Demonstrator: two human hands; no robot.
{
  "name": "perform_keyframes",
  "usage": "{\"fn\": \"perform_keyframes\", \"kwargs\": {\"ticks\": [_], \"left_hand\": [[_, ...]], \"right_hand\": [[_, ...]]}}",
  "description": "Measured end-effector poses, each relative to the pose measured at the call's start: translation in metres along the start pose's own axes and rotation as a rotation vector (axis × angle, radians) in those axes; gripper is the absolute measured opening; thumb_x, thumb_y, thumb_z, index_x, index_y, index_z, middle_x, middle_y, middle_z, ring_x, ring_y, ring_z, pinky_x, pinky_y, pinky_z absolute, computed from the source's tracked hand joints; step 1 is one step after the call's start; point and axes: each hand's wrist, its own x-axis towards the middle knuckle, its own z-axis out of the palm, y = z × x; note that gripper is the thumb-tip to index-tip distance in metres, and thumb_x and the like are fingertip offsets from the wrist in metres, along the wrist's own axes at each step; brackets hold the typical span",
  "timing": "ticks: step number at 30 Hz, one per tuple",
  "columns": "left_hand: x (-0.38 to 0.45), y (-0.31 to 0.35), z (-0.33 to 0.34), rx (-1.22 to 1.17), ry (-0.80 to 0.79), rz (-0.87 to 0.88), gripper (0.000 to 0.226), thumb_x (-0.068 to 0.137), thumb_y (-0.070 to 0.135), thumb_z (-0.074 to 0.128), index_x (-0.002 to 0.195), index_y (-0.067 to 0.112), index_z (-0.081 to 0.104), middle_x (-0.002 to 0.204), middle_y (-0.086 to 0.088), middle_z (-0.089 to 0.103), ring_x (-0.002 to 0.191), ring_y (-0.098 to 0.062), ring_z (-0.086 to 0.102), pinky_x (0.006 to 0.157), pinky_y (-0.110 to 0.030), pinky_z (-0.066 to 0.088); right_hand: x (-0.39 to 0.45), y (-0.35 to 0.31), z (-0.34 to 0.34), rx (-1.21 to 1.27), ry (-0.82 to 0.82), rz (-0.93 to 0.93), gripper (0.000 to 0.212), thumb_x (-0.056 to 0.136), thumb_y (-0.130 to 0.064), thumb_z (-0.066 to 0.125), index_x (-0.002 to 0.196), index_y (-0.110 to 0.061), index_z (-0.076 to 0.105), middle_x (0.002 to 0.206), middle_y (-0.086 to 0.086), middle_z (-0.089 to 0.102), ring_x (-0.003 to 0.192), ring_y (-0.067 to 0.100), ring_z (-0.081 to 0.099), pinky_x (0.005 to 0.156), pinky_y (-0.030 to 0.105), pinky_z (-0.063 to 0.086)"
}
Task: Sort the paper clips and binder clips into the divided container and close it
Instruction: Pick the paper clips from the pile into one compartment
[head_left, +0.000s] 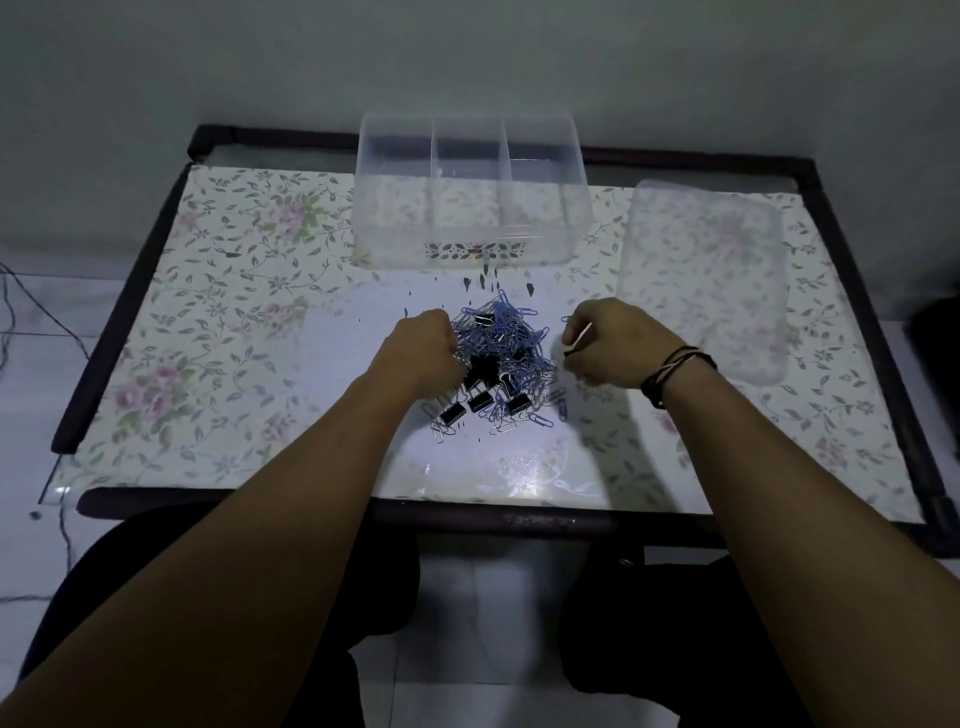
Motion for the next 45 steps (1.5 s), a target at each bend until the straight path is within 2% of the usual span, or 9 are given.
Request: {"fn": "perform_keyframes", "kwargs": {"ticks": [6,9,14,22,29,33,36,41,45], "left_hand": [[0.000,0.006,0.001,0.011,-0.011,-0.021,0.029,0.081,0.006,0.067,0.107,0.003,0.057,0.104,-0.014,0.064,0.084,-0.023,0.051,0.057,-0.028,0.040],[0.000,0.006,0.004,0.008,-0.009,-0.040,0.036,0.080,0.020,0.074,0.107,0.007,0.055,0.102,-0.012,0.060,0.082,-0.022,0.051,0.050,-0.028,0.032],[0.000,0.010,0.010,-0.118,0.030,-0.106,0.036,0.076,0.017,0.071,0.103,0.006,0.050,0.097,-0.013,0.057,0.076,-0.021,0.047,0.048,-0.029,0.030],[-0.002,0.013,0.005,-0.192,0.014,-0.125,0.018,0.074,0.010,0.070,0.085,0.006,0.056,0.083,-0.017,0.064,0.067,-0.024,0.055,0.053,-0.028,0.042],[0.007,0.009,-0.020,-0.282,0.040,-0.083,0.029,0.071,0.019,0.076,0.087,-0.004,0.069,0.084,-0.023,0.070,0.067,-0.027,0.061,0.080,-0.055,0.058],[0.009,0.006,-0.027,-0.300,-0.006,-0.082,0.016,0.064,0.019,0.063,0.080,0.019,0.061,0.076,-0.010,0.054,0.069,-0.020,0.050,0.068,-0.040,0.052],[0.009,0.005,-0.029,-0.300,-0.041,-0.062,0.013,0.068,0.014,0.062,0.079,0.019,0.059,0.077,-0.009,0.050,0.068,-0.020,0.048,0.065,-0.036,0.040],[0.010,-0.001,-0.034,-0.262,-0.046,-0.038,0.010,0.075,0.014,0.069,0.080,0.016,0.060,0.080,-0.010,0.051,0.066,-0.024,0.053,0.067,-0.036,0.043],[0.008,-0.005,-0.039,-0.100,0.002,-0.047,0.012,0.075,0.013,0.071,0.082,0.014,0.061,0.075,-0.011,0.055,0.065,-0.023,0.055,0.065,-0.034,0.041]], "right_hand": [[0.003,0.011,-0.005,-0.435,0.166,-0.065,0.026,0.084,-0.017,0.062,0.110,-0.014,0.063,0.109,0.010,0.062,0.094,0.030,0.062,0.073,0.034,0.050],[-0.007,-0.012,0.009,-0.468,0.056,-0.235,0.017,0.085,-0.026,0.068,0.101,-0.020,0.067,0.102,0.005,0.065,0.086,0.024,0.061,0.068,0.030,0.046],[-0.017,-0.035,0.054,-0.579,0.028,-0.222,0.041,0.074,-0.055,0.068,0.091,-0.020,0.054,0.082,0.001,0.058,0.073,0.025,0.059,0.060,0.029,0.044],[-0.015,-0.034,0.059,-0.465,0.003,-0.155,0.039,0.077,-0.041,0.066,0.102,-0.014,0.051,0.081,0.002,0.054,0.073,0.027,0.057,0.060,0.030,0.042],[-0.006,-0.031,0.035,-0.191,-0.117,-0.134,0.008,0.078,-0.016,0.068,0.080,-0.012,0.075,0.081,0.009,0.073,0.077,0.023,0.068,0.062,0.028,0.053],[-0.007,-0.025,0.039,-0.354,-0.101,-0.149,0.031,0.073,-0.036,0.079,0.085,-0.011,0.067,0.082,0.009,0.069,0.077,0.026,0.065,0.060,0.033,0.050],[-0.009,-0.028,0.049,-0.460,-0.109,-0.172,0.046,0.069,-0.048,0.081,0.090,-0.013,0.061,0.083,0.006,0.062,0.075,0.025,0.061,0.058,0.028,0.044],[-0.014,-0.035,0.058,-0.528,-0.051,-0.209,0.028,0.079,-0.035,0.066,0.095,-0.014,0.061,0.087,0.004,0.061,0.079,0.028,0.063,0.061,0.030,0.043],[-0.018,-0.039,0.061,-0.517,0.033,-0.238,0.050,0.072,-0.061,0.068,0.095,-0.021,0.049,0.091,0.001,0.054,0.078,0.026,0.058,0.063,0.031,0.041]]}}
